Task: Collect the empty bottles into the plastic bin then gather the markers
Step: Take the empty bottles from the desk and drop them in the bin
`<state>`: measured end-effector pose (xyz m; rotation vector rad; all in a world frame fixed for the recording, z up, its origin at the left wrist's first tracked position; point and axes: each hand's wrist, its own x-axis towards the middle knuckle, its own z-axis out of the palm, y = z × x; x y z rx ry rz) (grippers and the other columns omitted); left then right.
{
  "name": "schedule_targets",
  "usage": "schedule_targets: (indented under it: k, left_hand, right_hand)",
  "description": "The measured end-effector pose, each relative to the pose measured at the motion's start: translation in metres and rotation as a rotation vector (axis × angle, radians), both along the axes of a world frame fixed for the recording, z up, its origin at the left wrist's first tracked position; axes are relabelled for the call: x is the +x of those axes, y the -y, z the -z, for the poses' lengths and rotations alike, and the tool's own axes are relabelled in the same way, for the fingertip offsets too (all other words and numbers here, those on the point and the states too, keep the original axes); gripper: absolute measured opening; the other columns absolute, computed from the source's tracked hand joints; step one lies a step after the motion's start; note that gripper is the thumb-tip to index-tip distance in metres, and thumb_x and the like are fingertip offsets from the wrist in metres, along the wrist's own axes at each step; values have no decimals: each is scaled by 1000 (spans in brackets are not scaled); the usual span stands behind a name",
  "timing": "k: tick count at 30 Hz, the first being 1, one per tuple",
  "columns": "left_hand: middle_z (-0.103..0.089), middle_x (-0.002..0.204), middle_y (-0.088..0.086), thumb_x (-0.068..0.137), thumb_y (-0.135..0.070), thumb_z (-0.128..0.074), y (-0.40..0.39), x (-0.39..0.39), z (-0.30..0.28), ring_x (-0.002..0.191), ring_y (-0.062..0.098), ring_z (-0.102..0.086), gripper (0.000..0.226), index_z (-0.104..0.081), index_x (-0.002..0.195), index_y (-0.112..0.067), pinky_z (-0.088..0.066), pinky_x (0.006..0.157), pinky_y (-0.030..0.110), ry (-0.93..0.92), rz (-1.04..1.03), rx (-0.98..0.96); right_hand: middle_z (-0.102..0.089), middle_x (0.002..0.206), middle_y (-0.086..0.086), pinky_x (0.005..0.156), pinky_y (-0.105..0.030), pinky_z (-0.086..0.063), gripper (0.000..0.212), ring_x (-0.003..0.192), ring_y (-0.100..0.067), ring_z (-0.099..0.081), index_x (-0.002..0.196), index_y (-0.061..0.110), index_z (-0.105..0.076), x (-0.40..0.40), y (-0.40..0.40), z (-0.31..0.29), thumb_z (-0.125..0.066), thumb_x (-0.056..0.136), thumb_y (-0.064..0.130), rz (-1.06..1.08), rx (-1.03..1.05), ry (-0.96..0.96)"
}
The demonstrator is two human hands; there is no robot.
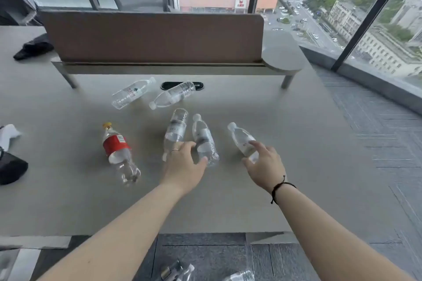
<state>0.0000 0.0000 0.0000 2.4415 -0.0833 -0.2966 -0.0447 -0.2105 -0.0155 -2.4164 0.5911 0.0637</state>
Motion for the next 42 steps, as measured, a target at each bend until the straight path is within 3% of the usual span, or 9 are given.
schedule_targets:
  k: [6,10,15,20,23,25,30,37,42]
  left_hand:
    - [-41,145,6,91,-43,-59,65,36,70,111,13,-40,64,-33,147,-25,-30,89,27,-108,-155,-102]
    - [-44,142,10,92,-47,-56,79,66,93,125,27,-44,66,-31,147,-22,-29,84,31,-79,-274,-33]
    - [-45,139,19,88,-37,-58,83,75,106,111,39,-54,76,-17,152,-26,-47,95,40,-109,-343,15]
    - [-38,143,16,83,-32,-63,81,45,97,81,29,-65,97,2,155,-34,-52,64,30,-228,-285,-102]
    - [-48,137,9,68,-42,-65,70,17,87,93,33,-68,103,-4,151,-42,-61,76,44,-263,-306,-131]
    - [-54,130,3,68,-39,-68,60,1,81,100,27,-65,101,-11,152,-37,-59,79,40,-290,-346,-164]
    - [-64,107,-4,70,-25,-69,20,-41,45,86,12,-64,59,-49,125,-25,-53,66,31,-268,-489,-361]
    - [-70,98,-2,73,-23,-71,-92,-105,4,79,16,-70,43,-57,113,-31,-59,69,39,-122,-618,-522]
    - [-71,100,1,74,-44,-74,-209,-143,0,86,18,-71,39,-59,107,-31,-59,79,41,-55,-803,-574]
  right_hand:
    - [-55,132,-8,95,-43,-47,59,119,-35,-50,147,38,-41,53,48,70,-57,90,36,-100,-171,-25]
    - [-55,127,-8,86,-42,-49,61,115,-35,-55,149,40,-33,78,51,92,-53,91,41,-169,-180,-2]
    - [-55,120,-7,71,-37,-45,58,100,-35,-61,148,42,-28,80,48,101,-49,94,41,-180,-172,-11]
    - [-56,111,-6,73,-37,-43,62,100,-34,-59,147,53,-21,68,49,98,-49,92,44,-97,-52,-62]
    - [-57,103,-5,73,-39,-48,62,99,-35,-59,145,55,-20,51,44,94,-50,91,47,-78,-11,-83]
    - [-64,106,-4,72,-38,-49,62,98,-33,-60,143,53,-22,38,37,89,-52,89,48,-67,55,-89]
    - [-65,111,3,78,-37,-49,70,99,-27,-61,147,38,-31,2,-14,52,-62,86,50,-41,193,10]
    - [-69,115,4,86,-44,-58,69,101,-20,-66,144,29,-38,-28,-136,-3,-68,84,48,-145,398,75]
    - [-66,110,7,91,-42,-56,68,99,-17,-66,144,26,-41,-47,-258,-21,-70,85,46,-310,438,44]
